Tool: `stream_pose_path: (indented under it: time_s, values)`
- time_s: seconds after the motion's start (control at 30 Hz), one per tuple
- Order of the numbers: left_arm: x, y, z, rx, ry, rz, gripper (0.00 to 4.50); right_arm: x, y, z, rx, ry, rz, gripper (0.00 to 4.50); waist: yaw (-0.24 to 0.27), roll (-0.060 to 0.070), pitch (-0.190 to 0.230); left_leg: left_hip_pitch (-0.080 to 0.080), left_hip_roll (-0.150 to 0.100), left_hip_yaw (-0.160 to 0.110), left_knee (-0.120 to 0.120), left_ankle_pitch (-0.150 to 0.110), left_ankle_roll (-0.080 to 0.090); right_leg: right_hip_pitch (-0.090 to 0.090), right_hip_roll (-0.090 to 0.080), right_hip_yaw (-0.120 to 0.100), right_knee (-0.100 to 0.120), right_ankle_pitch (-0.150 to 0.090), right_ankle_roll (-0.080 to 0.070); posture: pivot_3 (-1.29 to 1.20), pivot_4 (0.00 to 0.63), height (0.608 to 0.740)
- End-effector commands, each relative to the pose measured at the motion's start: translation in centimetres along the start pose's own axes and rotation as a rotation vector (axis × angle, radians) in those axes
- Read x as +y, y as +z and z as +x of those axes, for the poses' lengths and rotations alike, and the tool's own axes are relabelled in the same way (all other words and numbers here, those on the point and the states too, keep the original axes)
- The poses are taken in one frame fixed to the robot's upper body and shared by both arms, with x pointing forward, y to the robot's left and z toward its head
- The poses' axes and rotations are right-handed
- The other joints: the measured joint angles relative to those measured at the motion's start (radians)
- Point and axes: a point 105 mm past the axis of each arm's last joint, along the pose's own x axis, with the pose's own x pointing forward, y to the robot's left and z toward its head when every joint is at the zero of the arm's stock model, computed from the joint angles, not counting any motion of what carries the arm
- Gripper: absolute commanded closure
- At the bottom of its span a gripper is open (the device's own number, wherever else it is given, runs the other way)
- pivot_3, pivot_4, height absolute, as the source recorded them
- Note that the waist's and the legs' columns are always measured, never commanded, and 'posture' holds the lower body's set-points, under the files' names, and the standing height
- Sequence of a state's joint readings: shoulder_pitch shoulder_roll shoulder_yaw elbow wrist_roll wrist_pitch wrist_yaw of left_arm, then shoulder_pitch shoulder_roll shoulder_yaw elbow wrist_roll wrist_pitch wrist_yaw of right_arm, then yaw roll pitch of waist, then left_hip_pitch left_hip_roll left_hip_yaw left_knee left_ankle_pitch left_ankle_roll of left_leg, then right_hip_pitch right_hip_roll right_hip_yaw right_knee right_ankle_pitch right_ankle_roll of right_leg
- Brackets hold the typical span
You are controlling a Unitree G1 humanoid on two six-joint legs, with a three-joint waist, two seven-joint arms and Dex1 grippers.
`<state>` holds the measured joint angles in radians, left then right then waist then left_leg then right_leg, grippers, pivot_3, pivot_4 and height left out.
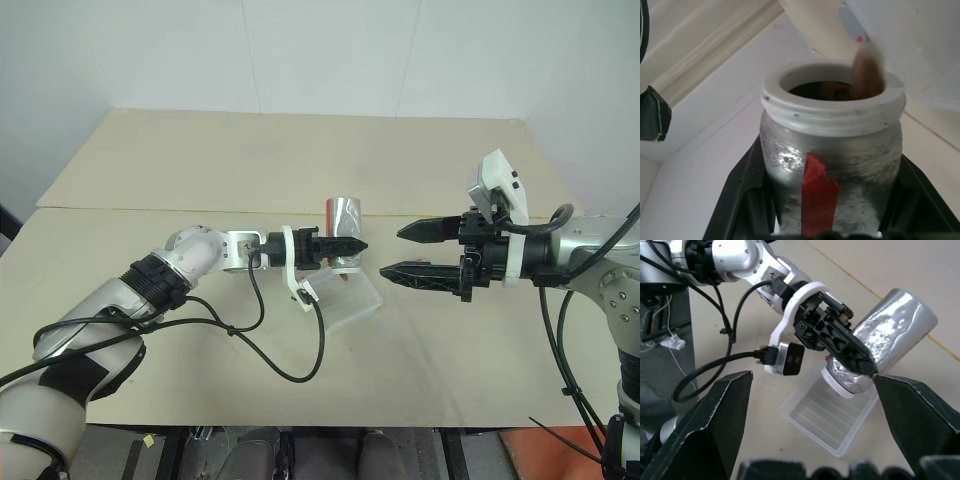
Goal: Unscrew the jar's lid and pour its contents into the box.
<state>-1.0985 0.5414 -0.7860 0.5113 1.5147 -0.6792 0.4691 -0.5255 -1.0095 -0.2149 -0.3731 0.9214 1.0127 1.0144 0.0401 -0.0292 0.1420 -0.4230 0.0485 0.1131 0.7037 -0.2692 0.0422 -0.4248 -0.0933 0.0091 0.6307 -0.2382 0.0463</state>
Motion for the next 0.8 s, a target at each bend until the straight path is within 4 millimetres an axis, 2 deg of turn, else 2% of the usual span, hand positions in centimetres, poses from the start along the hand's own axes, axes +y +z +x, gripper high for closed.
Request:
stream_pose_path:
  time_s: [0.03, 0.3, 0.5, 0.67, 0.8]
  values:
    - [1.3, -0.7, 0.1, 0.003, 0.055, 0.039, 2.48, 0.2, 0.9, -0.5, -0.023, -0.018, -0.037, 0.03, 0.000, 0.000, 0.000, 0.000, 0.000, 0.000, 0.000, 0.000, 0.000, 0.000, 0.000, 0.000, 0.000, 0.000, 0.000, 0.00, 0.150, 0.740]
    - [1.0, -1.0, -0.5, 0.020, 0.042, -0.034, 2.48, 0.2, 0.5, -0.3, -0.018, -0.023, -0.043, 0.03, 0.001, 0.000, 0.000, 0.000, 0.000, 0.000, 0.000, 0.000, -0.001, 0.000, 0.000, 0.000, 0.000, 0.000, 0.000, 0.00, 0.150, 0.740]
    - [1.2, -4.5, -2.3, 0.218, 0.122, -0.338, 2.48, 0.1, 0.1, -0.2, -0.030, -0.041, -0.044, 0.03, -0.001, 0.000, 0.000, 0.000, 0.000, 0.000, 0.001, 0.001, -0.002, 0.000, 0.000, 0.000, 0.001, 0.000, 0.000, 0.00, 0.150, 0.740]
    - [1.1, -8.9, -5.2, 0.473, 0.205, -0.583, 2.48, -0.2, -0.1, 0.1, -0.053, -0.061, -0.056, 0.03, -0.003, 0.000, 0.000, 0.000, 0.000, 0.000, 0.001, 0.003, -0.004, 0.000, 0.000, 0.000, 0.001, 0.000, 0.000, 0.00, 0.150, 0.740]
    - [0.4, -10.2, -6.6, 0.605, 0.340, -0.997, 2.48, -0.4, -0.1, 0.3, -0.072, -0.068, -0.068, 0.03, -0.003, 0.000, 0.000, 0.000, 0.001, 0.000, 0.002, 0.004, -0.006, 0.001, 0.000, -0.001, 0.001, 0.000, 0.000, 0.00, 0.150, 0.740]
